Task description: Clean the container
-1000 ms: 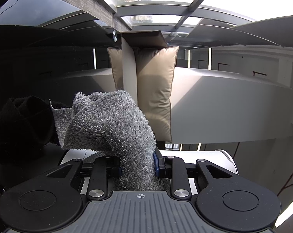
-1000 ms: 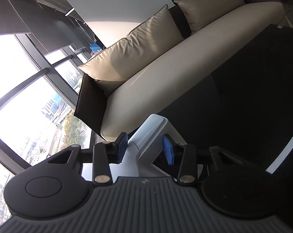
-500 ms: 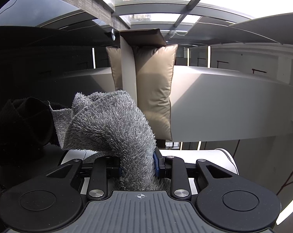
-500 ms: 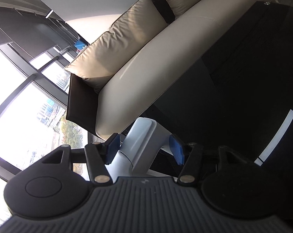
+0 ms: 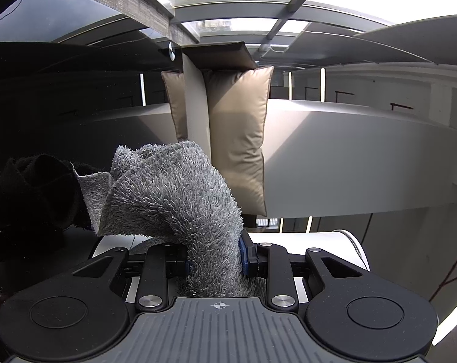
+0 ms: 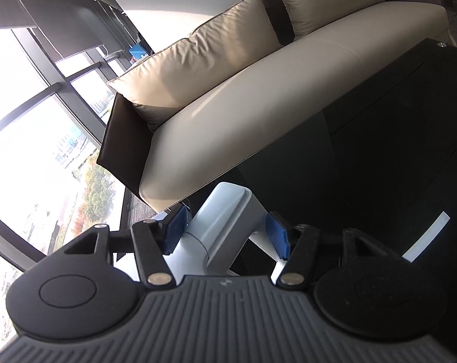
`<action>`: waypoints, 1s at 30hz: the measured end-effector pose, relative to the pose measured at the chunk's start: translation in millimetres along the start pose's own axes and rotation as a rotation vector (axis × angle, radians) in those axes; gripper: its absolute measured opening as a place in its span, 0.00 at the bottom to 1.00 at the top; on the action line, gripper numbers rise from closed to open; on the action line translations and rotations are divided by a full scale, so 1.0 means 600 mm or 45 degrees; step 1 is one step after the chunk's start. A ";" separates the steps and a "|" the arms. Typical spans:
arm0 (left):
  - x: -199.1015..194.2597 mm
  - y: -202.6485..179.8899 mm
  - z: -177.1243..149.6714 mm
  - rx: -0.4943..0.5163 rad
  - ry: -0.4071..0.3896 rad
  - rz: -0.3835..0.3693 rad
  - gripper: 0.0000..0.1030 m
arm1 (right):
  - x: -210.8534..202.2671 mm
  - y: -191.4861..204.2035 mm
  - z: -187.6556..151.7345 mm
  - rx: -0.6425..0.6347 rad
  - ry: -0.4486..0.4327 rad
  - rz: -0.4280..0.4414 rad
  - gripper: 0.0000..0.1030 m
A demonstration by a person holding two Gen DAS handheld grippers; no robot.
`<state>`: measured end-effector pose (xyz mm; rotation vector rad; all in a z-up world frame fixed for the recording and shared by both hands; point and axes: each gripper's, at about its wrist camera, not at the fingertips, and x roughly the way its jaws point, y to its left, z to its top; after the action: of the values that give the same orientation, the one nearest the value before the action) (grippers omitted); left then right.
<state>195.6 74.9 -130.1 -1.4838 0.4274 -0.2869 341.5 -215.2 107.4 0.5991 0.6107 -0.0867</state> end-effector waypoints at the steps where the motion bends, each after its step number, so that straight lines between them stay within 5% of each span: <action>1: 0.000 0.000 0.000 0.002 0.001 -0.002 0.24 | 0.001 0.000 0.000 -0.021 -0.002 0.007 0.59; 17: 0.006 -0.026 -0.006 0.017 0.011 -0.184 0.24 | 0.008 -0.002 0.002 -0.138 -0.015 0.083 0.59; 24: 0.011 -0.051 -0.013 0.048 0.019 -0.379 0.24 | 0.008 0.002 0.001 -0.189 -0.016 0.097 0.59; 30: 0.026 -0.048 -0.019 0.025 0.026 -0.381 0.24 | 0.008 0.003 0.001 -0.215 -0.011 0.110 0.59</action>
<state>206.9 55.8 -103.7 -1.5259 0.2166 -0.5414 346.4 -213.7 105.8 0.4603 0.5769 0.0433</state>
